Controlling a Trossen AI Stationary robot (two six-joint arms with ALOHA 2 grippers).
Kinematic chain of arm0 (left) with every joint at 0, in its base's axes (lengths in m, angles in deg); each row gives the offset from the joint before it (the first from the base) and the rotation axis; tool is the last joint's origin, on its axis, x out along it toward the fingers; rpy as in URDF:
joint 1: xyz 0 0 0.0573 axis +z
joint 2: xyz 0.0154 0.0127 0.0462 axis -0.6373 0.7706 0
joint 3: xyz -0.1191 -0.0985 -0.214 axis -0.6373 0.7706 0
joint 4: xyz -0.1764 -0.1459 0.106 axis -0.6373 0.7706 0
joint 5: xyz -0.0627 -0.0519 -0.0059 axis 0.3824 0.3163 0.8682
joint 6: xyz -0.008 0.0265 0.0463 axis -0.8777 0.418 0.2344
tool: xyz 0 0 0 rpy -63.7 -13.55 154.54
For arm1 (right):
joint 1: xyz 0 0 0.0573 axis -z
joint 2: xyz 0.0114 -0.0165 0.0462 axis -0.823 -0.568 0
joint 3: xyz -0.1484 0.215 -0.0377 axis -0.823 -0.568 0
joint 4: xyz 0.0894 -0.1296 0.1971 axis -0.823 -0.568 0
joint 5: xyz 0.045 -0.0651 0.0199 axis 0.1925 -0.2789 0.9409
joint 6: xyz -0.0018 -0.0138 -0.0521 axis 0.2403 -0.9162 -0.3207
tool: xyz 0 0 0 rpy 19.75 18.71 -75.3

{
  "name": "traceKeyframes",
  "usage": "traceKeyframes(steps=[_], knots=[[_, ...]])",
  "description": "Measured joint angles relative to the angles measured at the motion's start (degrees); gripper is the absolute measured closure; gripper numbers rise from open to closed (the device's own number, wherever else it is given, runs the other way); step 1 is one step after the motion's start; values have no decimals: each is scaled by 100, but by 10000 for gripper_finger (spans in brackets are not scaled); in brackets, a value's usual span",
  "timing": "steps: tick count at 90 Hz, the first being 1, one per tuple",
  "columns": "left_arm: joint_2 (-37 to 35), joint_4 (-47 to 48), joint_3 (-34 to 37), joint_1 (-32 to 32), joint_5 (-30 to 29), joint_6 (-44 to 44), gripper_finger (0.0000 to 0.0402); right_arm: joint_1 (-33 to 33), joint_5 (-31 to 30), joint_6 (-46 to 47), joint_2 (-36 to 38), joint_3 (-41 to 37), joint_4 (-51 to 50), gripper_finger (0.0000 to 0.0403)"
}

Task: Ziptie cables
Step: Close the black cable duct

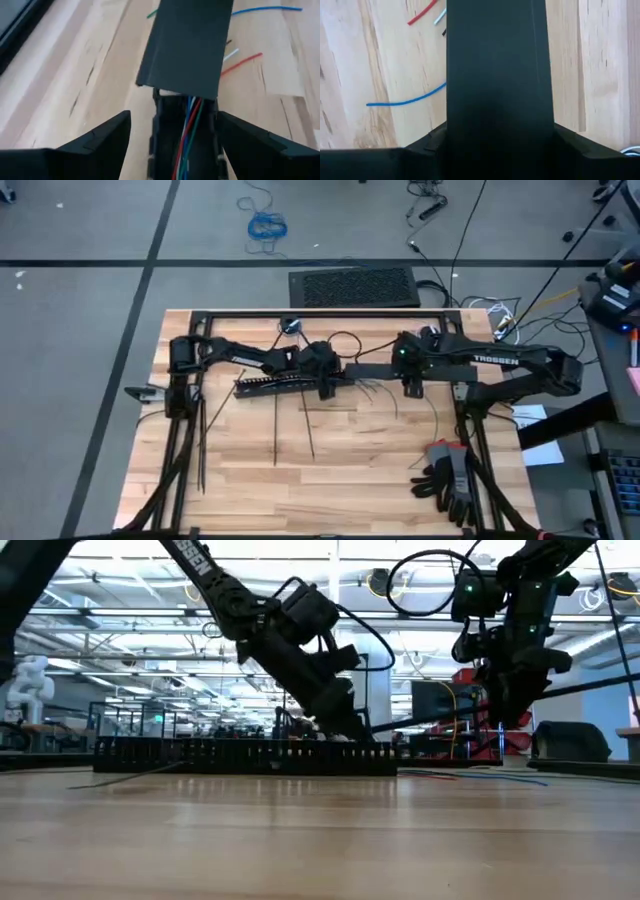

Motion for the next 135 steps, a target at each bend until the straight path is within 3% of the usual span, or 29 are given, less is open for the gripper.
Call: traceKeyframes(steps=[28, 52, 78, 100, 135], knots=[[220, 12, 7, -9, -29, -239, 113, -2, 1, -15, -2, 0, -2, 193], [168, 1033, 65, 46, 57, 36, 168, -12, 343, -77, 0, 0, 174, 193], [-95, 1384, 538, 48, 449, 365, 172, -283, 452, -129, -57, 0, 739, 193], [-185, 1447, 555, 44, 454, 408, 172, -507, 104, -74, -681, 0, 1240, 193], [-178, 1435, 562, 39, 447, 404, 172, -505, 74, -15, -1465, 0, 1607, 193]])
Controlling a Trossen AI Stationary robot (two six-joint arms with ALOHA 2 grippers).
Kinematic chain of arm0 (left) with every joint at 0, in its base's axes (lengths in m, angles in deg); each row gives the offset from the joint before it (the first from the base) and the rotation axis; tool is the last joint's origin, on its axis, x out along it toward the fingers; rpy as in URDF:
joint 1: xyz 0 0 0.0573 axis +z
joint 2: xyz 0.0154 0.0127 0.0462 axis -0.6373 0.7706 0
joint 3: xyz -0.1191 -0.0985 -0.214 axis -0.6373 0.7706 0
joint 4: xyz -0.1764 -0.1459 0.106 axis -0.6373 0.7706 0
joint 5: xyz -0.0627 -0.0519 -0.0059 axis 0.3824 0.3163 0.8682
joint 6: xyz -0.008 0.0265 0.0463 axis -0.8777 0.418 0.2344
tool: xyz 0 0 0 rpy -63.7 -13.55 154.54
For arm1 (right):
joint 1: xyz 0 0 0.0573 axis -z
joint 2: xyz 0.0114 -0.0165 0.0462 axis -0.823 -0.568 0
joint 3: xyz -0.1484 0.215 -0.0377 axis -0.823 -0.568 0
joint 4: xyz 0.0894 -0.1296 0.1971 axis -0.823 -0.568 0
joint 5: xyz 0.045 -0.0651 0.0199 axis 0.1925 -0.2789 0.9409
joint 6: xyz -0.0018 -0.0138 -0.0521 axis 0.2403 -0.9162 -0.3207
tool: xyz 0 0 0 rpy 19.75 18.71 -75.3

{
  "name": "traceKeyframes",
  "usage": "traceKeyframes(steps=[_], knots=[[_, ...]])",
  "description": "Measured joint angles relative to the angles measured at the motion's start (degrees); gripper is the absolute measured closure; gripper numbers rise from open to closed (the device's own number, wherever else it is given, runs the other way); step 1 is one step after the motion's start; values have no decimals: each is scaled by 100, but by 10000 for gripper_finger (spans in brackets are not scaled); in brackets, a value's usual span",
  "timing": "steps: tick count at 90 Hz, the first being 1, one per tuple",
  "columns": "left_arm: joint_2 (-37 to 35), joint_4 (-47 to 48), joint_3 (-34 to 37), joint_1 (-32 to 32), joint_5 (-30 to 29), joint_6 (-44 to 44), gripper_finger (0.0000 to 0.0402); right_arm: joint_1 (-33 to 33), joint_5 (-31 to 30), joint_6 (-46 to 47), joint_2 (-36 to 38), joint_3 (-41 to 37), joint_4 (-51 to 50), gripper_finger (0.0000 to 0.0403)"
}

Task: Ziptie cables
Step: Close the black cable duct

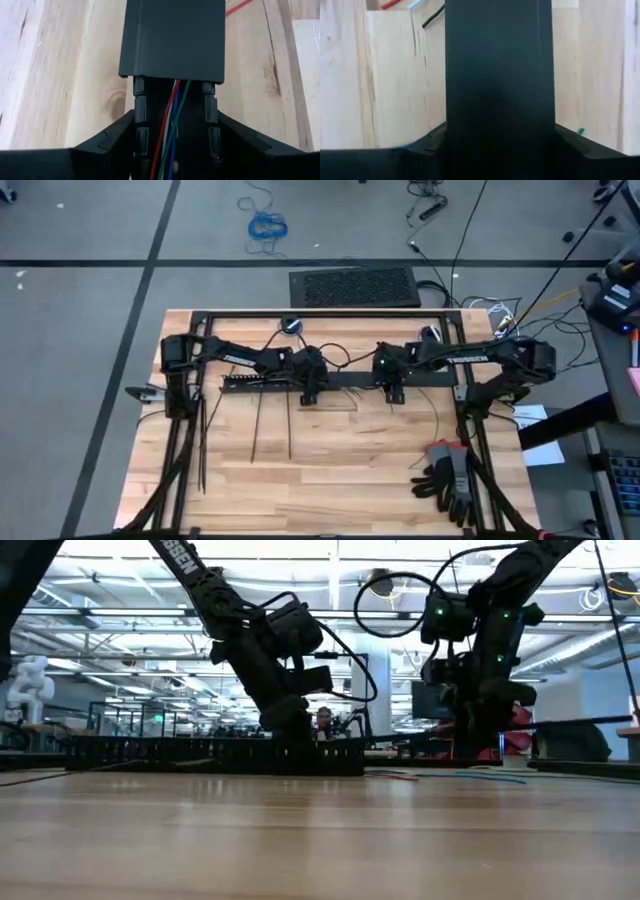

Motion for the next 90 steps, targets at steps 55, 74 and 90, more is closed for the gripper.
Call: traceKeyframes(steps=[55, 74, 90], knots=[[2, -79, 20, -11, -15, 96, 172, 4, -22, -242, -193, -11, 485, 193], [2, -141, 11, -13, -13, 92, 172, -12, 43, -218, -509, 2, 726, 193], [2, -183, 12, -13, -11, 96, 172, -87, 10, -220, -498, 46, 710, 193]])
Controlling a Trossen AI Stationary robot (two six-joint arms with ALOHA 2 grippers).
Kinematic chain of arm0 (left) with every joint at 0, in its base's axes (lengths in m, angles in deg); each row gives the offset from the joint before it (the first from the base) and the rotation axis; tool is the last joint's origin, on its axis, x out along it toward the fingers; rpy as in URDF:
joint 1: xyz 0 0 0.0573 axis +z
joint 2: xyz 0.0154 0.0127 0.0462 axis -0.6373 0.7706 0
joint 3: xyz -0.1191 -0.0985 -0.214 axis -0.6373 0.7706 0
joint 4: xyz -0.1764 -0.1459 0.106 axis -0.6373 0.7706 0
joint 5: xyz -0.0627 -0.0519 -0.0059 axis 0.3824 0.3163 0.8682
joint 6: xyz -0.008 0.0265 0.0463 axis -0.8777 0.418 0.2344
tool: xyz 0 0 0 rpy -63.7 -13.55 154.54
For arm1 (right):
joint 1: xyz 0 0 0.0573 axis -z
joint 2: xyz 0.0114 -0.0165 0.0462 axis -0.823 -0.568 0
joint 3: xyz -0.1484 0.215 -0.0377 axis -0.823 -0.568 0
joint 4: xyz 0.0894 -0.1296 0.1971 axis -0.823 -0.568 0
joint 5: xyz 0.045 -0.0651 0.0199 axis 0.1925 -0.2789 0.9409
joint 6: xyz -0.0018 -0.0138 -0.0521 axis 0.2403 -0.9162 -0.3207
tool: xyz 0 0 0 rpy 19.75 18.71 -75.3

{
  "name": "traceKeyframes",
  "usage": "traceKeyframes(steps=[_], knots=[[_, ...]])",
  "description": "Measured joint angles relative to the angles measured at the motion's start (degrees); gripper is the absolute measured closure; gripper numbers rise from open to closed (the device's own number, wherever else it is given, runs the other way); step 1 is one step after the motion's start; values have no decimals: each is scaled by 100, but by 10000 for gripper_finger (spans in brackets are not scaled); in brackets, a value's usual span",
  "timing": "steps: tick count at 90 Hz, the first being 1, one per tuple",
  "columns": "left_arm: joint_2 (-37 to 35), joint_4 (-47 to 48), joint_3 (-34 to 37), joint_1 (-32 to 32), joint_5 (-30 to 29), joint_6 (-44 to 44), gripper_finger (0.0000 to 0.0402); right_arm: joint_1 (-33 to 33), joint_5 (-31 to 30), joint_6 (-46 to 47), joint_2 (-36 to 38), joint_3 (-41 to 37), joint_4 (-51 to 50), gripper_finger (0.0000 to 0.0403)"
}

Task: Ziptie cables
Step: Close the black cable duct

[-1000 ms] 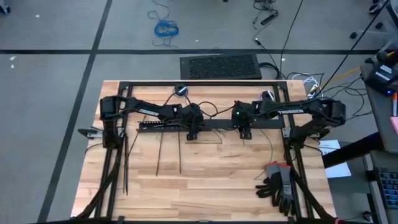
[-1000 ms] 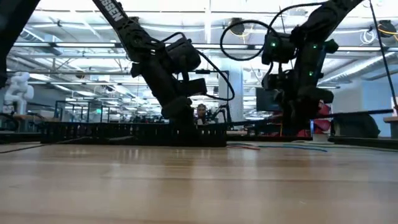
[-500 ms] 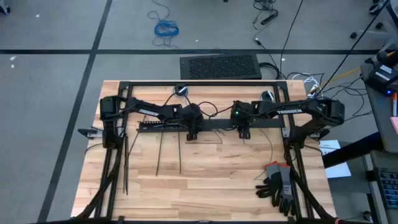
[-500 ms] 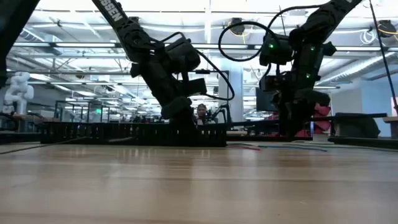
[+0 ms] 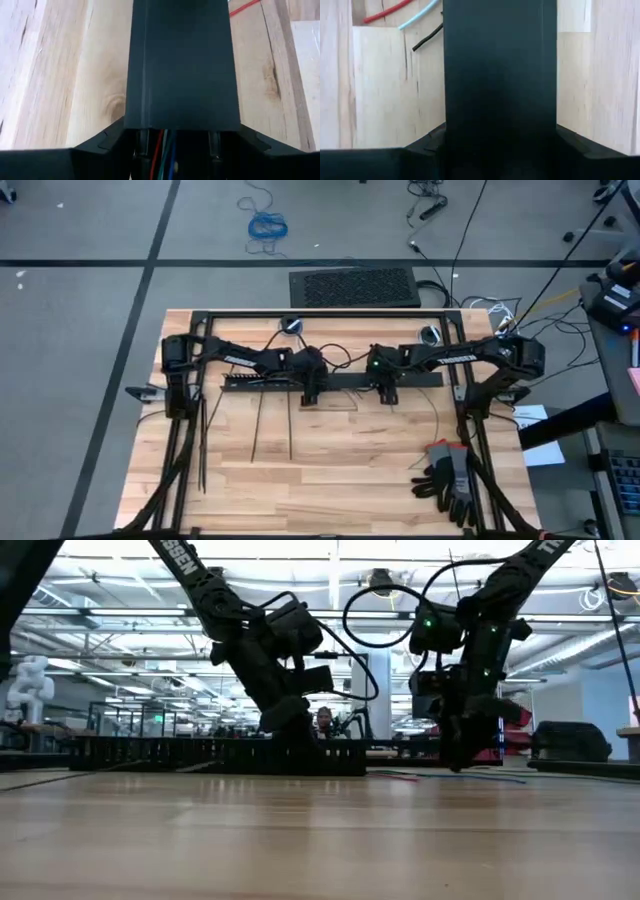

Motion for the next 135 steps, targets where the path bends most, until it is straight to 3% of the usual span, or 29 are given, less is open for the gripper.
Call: traceKeyframes(steps=[22, 54, 78, 95, 105, 119, 135], knots=[[0, -10, -1, 0, 4, 0, 172, -7, -23, -39, 0, 1, -2, 190], [0, -19, -6, -2, 4, -13, 172, -13, 37, 26, 2, 7, -1, 133], [0, -19, -6, -11, 2, -17, 172, -13, 25, 39, 85, 12, -95, 124], [0, -17, -6, -22, -9, -17, 172, -103, 42, 119, 509, 568, -796, 124], [0, -17, -6, -24, -9, -17, 172, -216, 224, 145, 748, 914, -669, 126], [0, -17, -6, -24, -11, -17, 172, -277, 794, 534, 658, 1034, 92, 170], [0, -17, -5, -24, -10, -5, 172, -273, 780, 908, 157, 1027, 748, 295]])
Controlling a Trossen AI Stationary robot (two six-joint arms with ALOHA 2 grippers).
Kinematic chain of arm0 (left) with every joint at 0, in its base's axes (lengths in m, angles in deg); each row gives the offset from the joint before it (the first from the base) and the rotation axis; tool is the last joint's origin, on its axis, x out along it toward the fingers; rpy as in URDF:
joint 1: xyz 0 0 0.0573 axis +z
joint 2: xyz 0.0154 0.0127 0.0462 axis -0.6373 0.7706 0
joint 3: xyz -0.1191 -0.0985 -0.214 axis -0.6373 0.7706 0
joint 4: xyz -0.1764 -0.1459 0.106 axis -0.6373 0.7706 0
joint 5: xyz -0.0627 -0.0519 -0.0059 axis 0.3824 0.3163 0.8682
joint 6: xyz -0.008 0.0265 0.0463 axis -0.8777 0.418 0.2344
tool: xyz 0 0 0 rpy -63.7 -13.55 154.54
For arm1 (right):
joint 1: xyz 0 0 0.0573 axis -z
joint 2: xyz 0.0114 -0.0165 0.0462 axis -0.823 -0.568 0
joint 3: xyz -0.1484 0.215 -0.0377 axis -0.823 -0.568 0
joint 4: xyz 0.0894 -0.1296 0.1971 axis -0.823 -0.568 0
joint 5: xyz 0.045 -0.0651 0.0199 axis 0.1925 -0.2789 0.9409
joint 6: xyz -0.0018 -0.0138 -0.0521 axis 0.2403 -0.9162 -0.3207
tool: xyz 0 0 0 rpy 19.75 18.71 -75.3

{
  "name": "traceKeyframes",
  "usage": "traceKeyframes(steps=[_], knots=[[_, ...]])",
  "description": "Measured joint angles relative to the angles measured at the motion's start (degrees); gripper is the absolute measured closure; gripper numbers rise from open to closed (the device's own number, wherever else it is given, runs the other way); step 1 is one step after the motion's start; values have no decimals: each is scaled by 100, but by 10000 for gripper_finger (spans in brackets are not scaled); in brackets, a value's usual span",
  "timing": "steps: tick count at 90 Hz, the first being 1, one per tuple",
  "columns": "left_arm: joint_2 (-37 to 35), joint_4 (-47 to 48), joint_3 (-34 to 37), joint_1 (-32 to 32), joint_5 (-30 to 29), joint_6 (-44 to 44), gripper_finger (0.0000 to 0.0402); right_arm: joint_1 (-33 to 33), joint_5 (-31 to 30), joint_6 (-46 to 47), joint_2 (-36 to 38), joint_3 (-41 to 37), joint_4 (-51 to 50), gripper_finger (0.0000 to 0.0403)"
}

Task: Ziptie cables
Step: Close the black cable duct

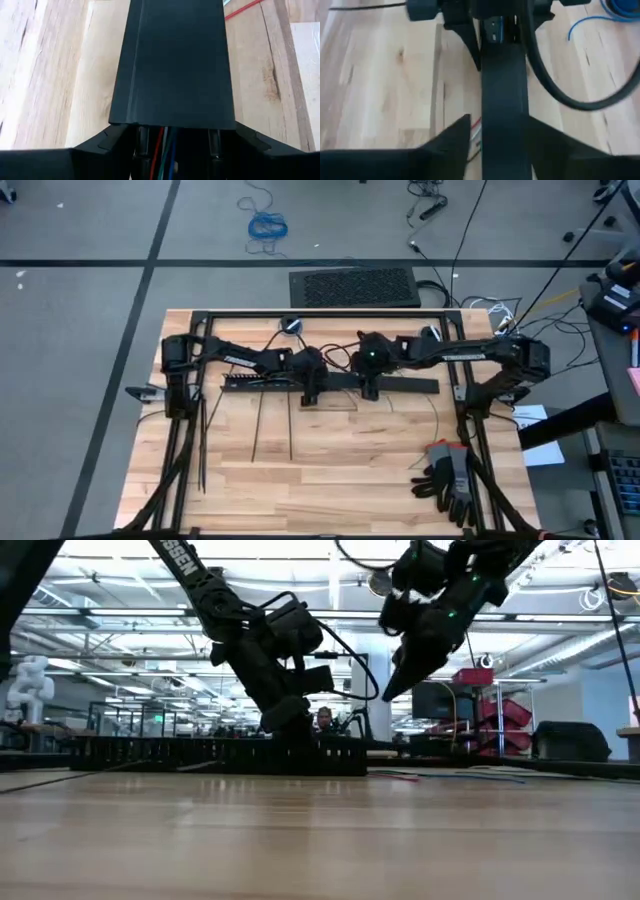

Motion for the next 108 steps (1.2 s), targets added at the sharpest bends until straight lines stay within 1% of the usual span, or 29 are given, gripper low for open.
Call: traceKeyframes(steps=[8, 13, 27, 40, 53, 71, 88, 94, 108], knots=[[1, -5, 1, 0, 1, 1, 172, -2, -3, 37, -265, 0, 491, 370], [2, -19, 1, 0, 1, 1, 172, -11, -11, 5, -411, 0, 804, 391], [4, -168, 3, -2, -14, -148, 172, -13, 4, 42, -816, 0, 1308, 397], [4, -219, 3, -22, -36, -145, 172, -11, 2, 23, -1191, -4, 1455, 401], [7, -263, 6, -25, -36, -145, 172, -11, 50, 26, -1403, 11, 1584, 402], [6, -400, -82, -31, -58, -143, 171, -8, 40, 44, -1460, 13, 1523, 403], [-213, -278, -137, -46, -295, -148, 147, 51, 55, 36, -1471, 15, 1481, 403], [-279, -398, -154, -36, -348, -149, 140, 84, 69, -22, -1469, 13, 1429, 403], [-261, -427, -175, -56, -366, -142, 135, 138, 74, -173, -1471, 13, 1311, 403]])
